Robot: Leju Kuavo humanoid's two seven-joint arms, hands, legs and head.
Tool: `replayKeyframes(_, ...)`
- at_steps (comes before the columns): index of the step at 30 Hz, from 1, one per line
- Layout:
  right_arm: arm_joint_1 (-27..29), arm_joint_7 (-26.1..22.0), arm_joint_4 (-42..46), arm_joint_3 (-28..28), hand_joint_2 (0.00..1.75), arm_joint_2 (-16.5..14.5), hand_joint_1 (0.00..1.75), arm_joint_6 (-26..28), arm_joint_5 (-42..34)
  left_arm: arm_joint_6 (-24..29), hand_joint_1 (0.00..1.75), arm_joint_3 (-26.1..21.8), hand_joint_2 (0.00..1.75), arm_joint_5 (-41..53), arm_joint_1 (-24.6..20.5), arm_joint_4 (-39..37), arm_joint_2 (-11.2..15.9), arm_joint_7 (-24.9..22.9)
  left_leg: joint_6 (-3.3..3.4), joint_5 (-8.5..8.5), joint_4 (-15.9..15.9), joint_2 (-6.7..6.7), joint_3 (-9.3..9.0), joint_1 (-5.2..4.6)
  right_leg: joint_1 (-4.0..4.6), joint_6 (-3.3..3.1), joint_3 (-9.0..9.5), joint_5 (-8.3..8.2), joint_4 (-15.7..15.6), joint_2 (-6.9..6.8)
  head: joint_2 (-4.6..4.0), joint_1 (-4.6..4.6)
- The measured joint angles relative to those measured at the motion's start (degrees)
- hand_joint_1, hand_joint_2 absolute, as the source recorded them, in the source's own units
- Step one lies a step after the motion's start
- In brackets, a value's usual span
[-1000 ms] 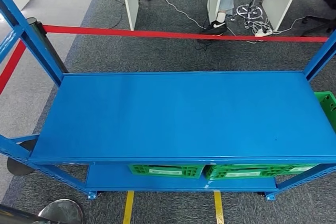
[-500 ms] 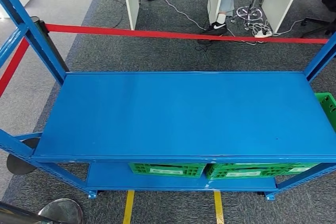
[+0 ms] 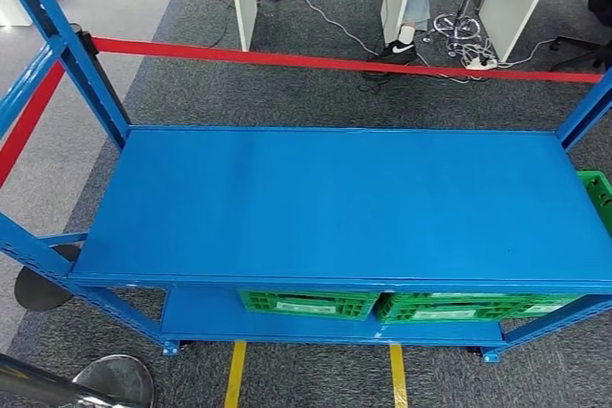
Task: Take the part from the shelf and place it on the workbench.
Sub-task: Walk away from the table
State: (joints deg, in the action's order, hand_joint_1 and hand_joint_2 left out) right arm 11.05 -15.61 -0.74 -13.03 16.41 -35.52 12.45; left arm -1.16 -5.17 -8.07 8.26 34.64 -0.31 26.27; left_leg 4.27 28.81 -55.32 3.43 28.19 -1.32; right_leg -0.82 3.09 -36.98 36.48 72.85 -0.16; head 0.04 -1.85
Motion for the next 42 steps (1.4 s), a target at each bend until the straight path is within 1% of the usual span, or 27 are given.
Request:
replayKeyframes(1, 0.02, 0.00, 0.00, -0.04, 0.00, 0.02, 0.00, 0.00, 0.01, 0.00, 0.00, 0.04, 0.00, 0.00, 0.04, -0.04, -0.01, 0.00, -0.08, -0.04, -0.04, 0.00, 0.04, 0.04, -0.12, 0.17, 0.42, -0.79, -0.18, -0.02, 0.00, -0.02)
replayKeyframes(2, 0.03, 0.00, 0.00, -0.08, 0.00, 0.05, 0.00, 0.00, 0.01, 0.00, 0.00, 0.07, 0.00, 0.00, 0.05, -0.07, -0.01, 0.00, -0.21, -0.04, -0.13, 0.00, 0.03, 0.12, -0.29, 0.33, 1.89, -2.49, -2.60, -0.07, 0.00, -0.01)
replayKeyframes(3, 0.02, 0.00, 0.00, -0.12, 0.00, 0.08, 0.00, 0.01, 0.01, 0.00, 0.00, 0.09, 0.00, 0.00, 0.05, -0.08, -0.02, 0.00, -0.43, 0.02, -0.32, 0.00, 0.03, 0.20, -0.51, 0.53, 4.07, -4.40, -6.59, -0.22, 0.00, -0.03)
replayKeyframes(4, -0.05, 0.00, 0.00, -0.15, 0.00, 0.10, 0.00, 0.01, 0.01, 0.00, 0.00, 0.10, 0.00, 0.00, 0.04, -0.08, 0.01, 0.00, -0.74, 0.14, -0.58, -0.03, 0.12, 0.19, -0.53, 0.65, 6.41, -5.61, -10.38, -0.38, 0.00, -0.06)
replayKeyframes(5, -0.09, 0.00, 0.00, -0.18, 0.00, 0.10, 0.00, 0.01, 0.01, 0.00, 0.00, 0.11, 0.00, 0.00, 0.05, -0.09, 0.04, 0.00, -1.11, 0.26, -0.92, -0.06, 0.21, 0.12, -0.54, 0.59, 8.09, -6.25, -13.26, -0.48, 0.00, -0.01)
replayKeyframes(6, -0.13, 0.00, 0.00, -0.21, 0.00, 0.10, 0.00, 0.01, 0.02, 0.00, 0.00, 0.13, 0.00, 0.00, 0.04, -0.09, 0.07, 0.00, -1.44, 0.36, -1.31, -0.09, 0.32, 0.03, -0.50, 0.32, 8.93, -6.13, -14.96, -0.51, 0.00, 0.01)
replayKeyframes(7, -0.15, 0.01, 0.00, -0.24, 0.00, 0.09, 0.00, 0.01, 0.04, 0.00, 0.00, 0.13, 0.00, 0.00, 0.02, -0.10, 0.10, 0.00, -1.69, 0.43, -1.58, -0.11, 0.41, -0.06, -0.36, -0.15, 9.08, -5.68, -15.31, -0.41, 0.00, 0.08)
replayKeyframes(9, -0.03, 0.05, 0.00, -0.30, 0.00, 0.07, 0.00, -0.03, 0.12, 0.03, 0.00, 0.15, 0.00, -0.08, -0.05, -0.10, 0.13, 0.00, -2.20, 0.80, -2.15, -0.31, 0.48, -0.02, -0.53, -1.27, 8.61, -5.37, -15.58, -0.19, 0.00, 0.09)
replayKeyframes(10, 0.00, 0.09, 0.00, -0.34, 0.00, 0.08, 0.00, -0.05, 0.16, 0.06, 0.00, 0.16, 0.00, -0.20, -0.07, -0.10, 0.13, -0.01, -2.58, 1.57, -2.90, -0.78, 0.73, 0.10, -0.61, -1.77, 8.57, -5.39, -15.59, -0.15, 0.00, 0.18)
replayKeyframes(11, -0.01, 0.13, 0.00, -0.40, 0.00, 0.08, 0.00, -0.08, 0.22, 0.13, 0.00, 0.19, 0.00, -0.39, -0.05, -0.11, 0.14, -0.02, -3.04, 3.01, -4.70, -1.42, 1.40, 0.26, -0.71, -2.20, 8.50, -5.49, -15.64, -0.13, 0.00, 0.22)
replayKeyframes(13, -0.10, 0.26, 0.00, -0.52, 0.00, 0.11, 0.00, -0.09, 0.40, 0.33, 0.00, 0.26, 0.00, -0.90, 0.02, -0.15, 0.13, -0.11, -3.79, 7.24, -11.59, -2.62, 4.23, 0.69, -0.69, -2.70, 8.25, -5.66, -15.63, -0.08, 0.00, 0.38)
replayKeyframes(14, -0.10, 0.32, 0.00, -0.57, 0.00, 0.11, 0.00, -0.10, 0.54, 0.43, 0.00, 0.33, 0.00, -1.17, 0.08, -0.19, 0.13, -0.16, -4.00, 8.94, -15.40, -2.85, 5.84, 0.87, -0.66, -2.78, 8.14, -5.72, -15.60, -0.02, 0.00, 0.37)
replayKeyframes(15, -0.07, 0.39, 0.00, -0.62, 0.00, 0.11, 0.00, -0.10, 0.67, 0.50, 0.00, 0.41, 0.00, -1.38, 0.16, -0.23, 0.12, -0.20, -4.09, 9.58, -18.02, -2.90, 6.93, 1.00, -0.63, -2.82, 8.09, -5.74, -15.58, 0.06, 0.00, 0.37)
replayKeyframes(16, -0.05, 0.43, 0.00, -0.67, 0.00, 0.11, 0.00, -0.10, 0.80, 0.56, 0.00, 0.49, 0.00, -1.55, 0.24, -0.26, 0.11, -0.22, -4.08, 8.82, -18.44, -2.91, 7.09, 1.09, -0.59, -2.83, 8.15, -5.74, -15.56, 0.17, 0.00, 0.37)
replayKeyframes(17, -0.07, 0.46, 0.00, -0.76, 0.00, 0.11, 0.00, -0.11, 0.91, 0.63, 0.00, 0.56, 0.00, -1.74, 0.30, -0.29, 0.11, -0.24, -3.95, 6.99, -16.81, -2.93, 6.39, 1.14, -0.54, -2.83, 8.39, -5.72, -15.54, 0.31, 0.00, 0.37)
replayKeyframes(19, -0.16, 0.50, 0.00, -0.98, 0.87, 0.11, 0.00, -0.13, 1.08, 0.79, 0.00, 0.66, 0.00, -2.04, 0.31, -0.32, 0.16, -0.28, -3.35, 2.31, -9.52, -3.23, 3.24, 1.09, -0.44, -2.75, 8.76, -5.65, -15.57, 0.60, 0.00, 0.36)
replayKeyframes(20, -0.23, 0.50, 0.00, -1.09, 1.31, 0.11, 0.00, -0.15, 1.15, 0.85, 0.00, 0.72, 0.44, -2.16, 0.30, -0.34, 0.20, -0.33, -3.01, 0.78, -6.32, -3.43, 1.90, 1.00, -0.39, -2.60, 8.86, -5.65, -15.57, 0.77, 0.00, 0.32)
replayKeyframes(21, -0.27, 0.50, 0.00, -1.19, 1.75, 0.11, 0.00, -0.18, 1.22, 0.90, 0.00, 0.80, 0.87, -2.21, 0.32, -0.37, 0.25, -0.38, -2.75, 0.04, -4.35, -3.61, 1.11, 0.89, -0.36, -2.37, 8.83, -5.72, -15.60, 0.90, 0.00, 0.32)
replayKeyframes(23, -0.31, 0.51, 0.00, -1.38, 1.75, 0.13, 0.00, -0.24, 1.40, 0.99, 0.00, 0.95, 1.75, -2.39, 0.38, -0.46, 0.34, -0.50, -2.57, -0.06, -3.04, -3.69, 0.88, 0.76, -0.34, -1.75, 8.80, -5.92, -15.72, 1.11, 0.00, 0.32)
replayKeyframes(24, -0.28, 0.51, 0.00, -1.49, 1.75, 0.13, 0.00, -0.28, 1.54, 1.09, 0.00, 1.04, 1.75, -2.50, 0.37, -0.50, 0.39, -0.58, -2.96, 0.09, -2.48, -3.67, 0.80, 0.82, -0.31, -1.85, 8.70, -6.07, -15.82, 1.12, 0.00, 0.30)
replayKeyframes(26, -0.24, 0.59, 0.00, -1.72, 1.75, 0.26, 0.00, -0.37, 1.95, 1.47, 0.00, 1.44, 1.75, -2.67, 0.29, -0.55, 0.48, -0.98, -3.57, 0.32, -1.29, -3.69, 0.61, 0.95, -0.21, -2.58, 8.47, -6.11, -16.02, 1.02, 0.00, 0.18)
replayKeyframes(27, -0.24, 0.63, 0.00, -1.90, 1.75, 0.38, 0.00, -0.40, 2.20, 1.67, 0.00, 1.75, 1.31, -2.78, 0.29, -0.59, 0.52, -1.20, -3.73, 0.43, -1.12, -3.70, 0.56, 0.94, -0.21, -3.00, 8.31, -6.19, -16.18, 0.97, 0.00, 0.13)
replayKeyframes(28, -0.25, 0.68, 0.00, -2.09, 1.75, 0.50, 0.00, -0.43, 2.46, 1.80, 0.00, 2.08, 0.87, -3.00, 0.30, -0.63, 0.57, -1.35, -3.50, 0.44, -1.10, -3.70, 0.56, 0.87, -0.24, -3.07, 8.26, -6.19, -16.32, 0.93, 0.00, 0.14)
replayKeyframes(30, -0.25, 0.76, 0.00, -2.53, 0.87, 0.64, 0.00, -0.52, 2.95, 1.86, 0.00, 2.63, 0.00, -3.80, 0.29, -0.70, 0.64, -1.29, -3.09, 0.50, -1.14, -3.69, 0.47, 0.74, -0.33, -2.78, 8.23, -6.38, -16.60, 0.96, 0.00, 0.14)
replayKeyframes(32, -0.24, 0.84, 0.00, -3.02, 0.00, 0.68, 0.00, -0.59, 3.48, 1.82, 0.00, 3.14, 0.00, -4.68, 0.24, -0.72, 0.71, -1.17, -2.85, 0.45, -1.18, -3.68, 0.46, 0.64, -0.43, -2.31, 8.31, -6.61, -16.81, 0.99, 0.00, 0.15)
replayKeyframes(37, -0.20, 0.85, 0.00, -4.10, 0.00, 0.70, 0.00, -0.62, 4.30, 1.85, 0.00, 4.37, 0.00, -5.94, 0.22, -0.83, 1.09, -1.16, -2.64, 0.37, -1.28, -3.66, 0.49, 0.58, -0.51, -1.46, 8.36, -6.87, -17.05, 1.03, 0.00, 0.17)
replayKeyframes(42, -0.20, 0.88, 0.00, -5.01, 0.00, 0.70, 0.00, -0.68, 4.95, 2.42, 0.00, 5.37, 0.00, -6.77, 0.19, -1.01, 1.49, -1.16, -2.59, 0.34, -1.29, -3.65, 0.48, 0.59, -0.51, -1.23, 8.33, -6.87, -17.04, 1.02, 0.00, 0.20)
